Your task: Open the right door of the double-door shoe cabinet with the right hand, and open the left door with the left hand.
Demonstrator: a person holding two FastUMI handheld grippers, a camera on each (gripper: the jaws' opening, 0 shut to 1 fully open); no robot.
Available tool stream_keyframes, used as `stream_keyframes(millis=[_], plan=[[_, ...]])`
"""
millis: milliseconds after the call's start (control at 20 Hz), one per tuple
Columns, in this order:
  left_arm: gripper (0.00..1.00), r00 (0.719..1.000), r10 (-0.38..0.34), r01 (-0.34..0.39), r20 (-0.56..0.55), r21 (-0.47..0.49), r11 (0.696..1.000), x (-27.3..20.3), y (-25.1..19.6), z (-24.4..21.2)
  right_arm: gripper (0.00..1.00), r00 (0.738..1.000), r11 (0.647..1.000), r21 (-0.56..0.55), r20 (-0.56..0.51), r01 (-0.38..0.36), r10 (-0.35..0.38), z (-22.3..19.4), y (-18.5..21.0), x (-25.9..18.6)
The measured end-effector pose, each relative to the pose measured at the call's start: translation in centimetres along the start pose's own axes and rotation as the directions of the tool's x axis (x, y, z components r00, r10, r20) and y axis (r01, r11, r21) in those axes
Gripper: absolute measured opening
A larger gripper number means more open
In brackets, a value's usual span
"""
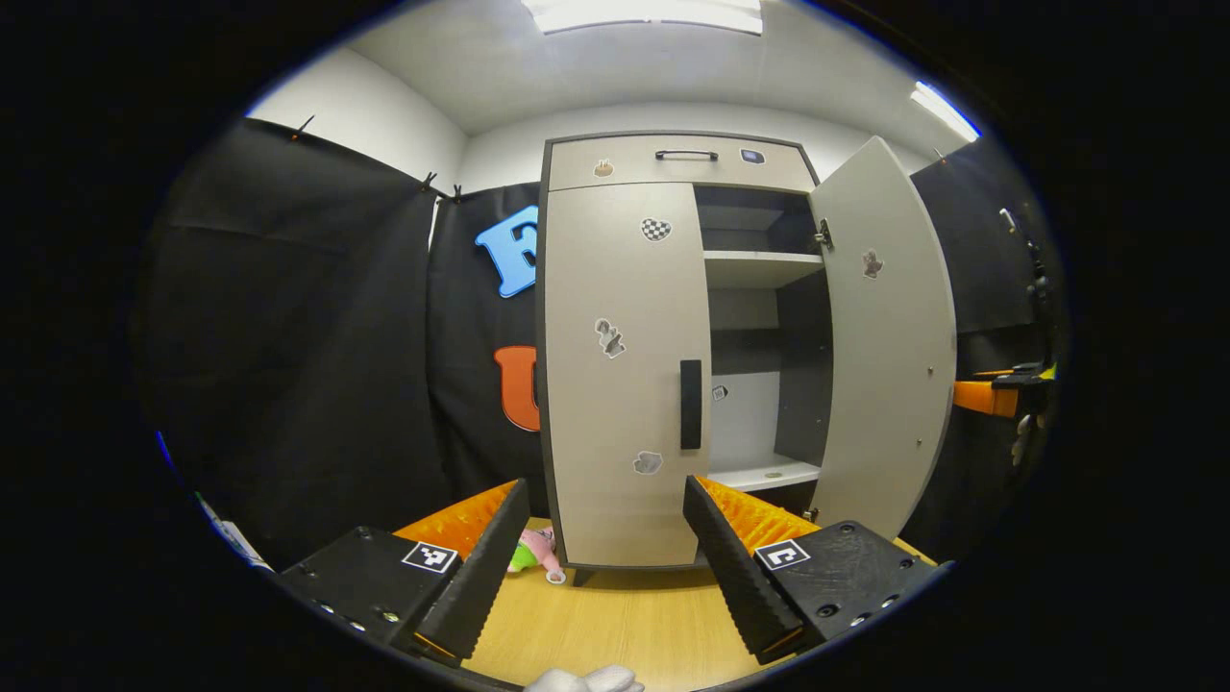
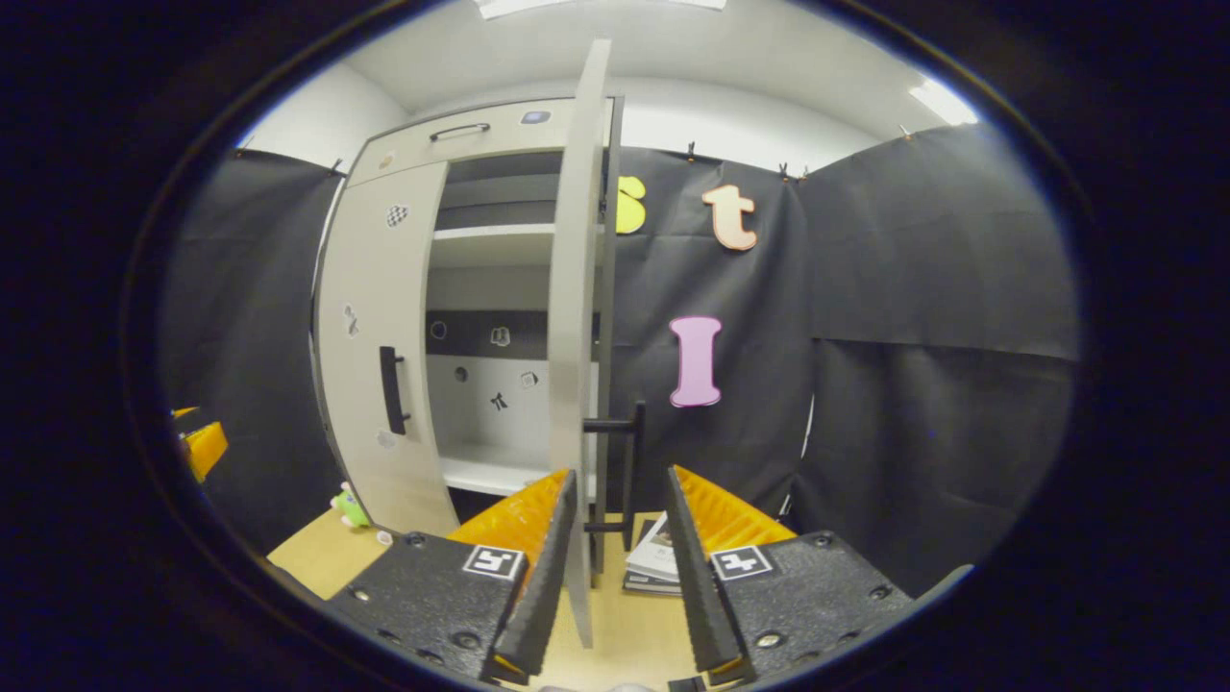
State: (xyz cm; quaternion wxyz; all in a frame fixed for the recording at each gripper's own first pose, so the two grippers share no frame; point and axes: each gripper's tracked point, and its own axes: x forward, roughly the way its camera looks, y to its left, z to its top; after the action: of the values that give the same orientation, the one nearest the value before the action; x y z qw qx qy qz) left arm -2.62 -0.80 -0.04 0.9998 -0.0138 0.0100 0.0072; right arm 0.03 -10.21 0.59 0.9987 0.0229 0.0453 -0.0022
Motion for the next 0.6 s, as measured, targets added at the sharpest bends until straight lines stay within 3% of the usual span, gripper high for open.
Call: stream_keyframes(millis=[50, 150, 350, 450, 600], plan=[[0.97, 1.000, -0.003, 0.003, 0.002, 0.006, 1.000, 0.4, 0.2, -0.1, 0.75, 1.000, 1.000, -0.001, -0.009, -0.017, 0.017, -0.9, 1.1, -0.4], [0.96, 1.000, -0.016, 0.016, 0.000, 0.008, 1.000, 1.2, 0.3, -0.4, 0.85, 0.999, 0.999, -0.028, -0.019, -0.028, 0.027, -2.3, 3.0, -1.1], [0.96, 0.998, -0.069, 0.069, -0.011, 0.011, 0.998, 2.7, -0.6, -1.4, 0.87, 0.999, 0.995, -0.093, 0.015, -0.037, 0.039, -4.1, 7.2, -2.2], [1.00, 0.997, -0.077, 0.077, -0.002, 0.021, 0.997, 3.7, -0.9, -1.5, 0.99, 0.997, 0.993, -0.100, 0.009, -0.069, 0.070, -5.0, 9.4, -2.7], [0.96, 0.992, -0.120, 0.120, -0.024, -0.018, 0.993, 5.5, -2.2, -2.1, 1.00, 0.995, 0.992, -0.074, -0.019, -0.102, 0.100, -5.7, 11.4, -3.3]])
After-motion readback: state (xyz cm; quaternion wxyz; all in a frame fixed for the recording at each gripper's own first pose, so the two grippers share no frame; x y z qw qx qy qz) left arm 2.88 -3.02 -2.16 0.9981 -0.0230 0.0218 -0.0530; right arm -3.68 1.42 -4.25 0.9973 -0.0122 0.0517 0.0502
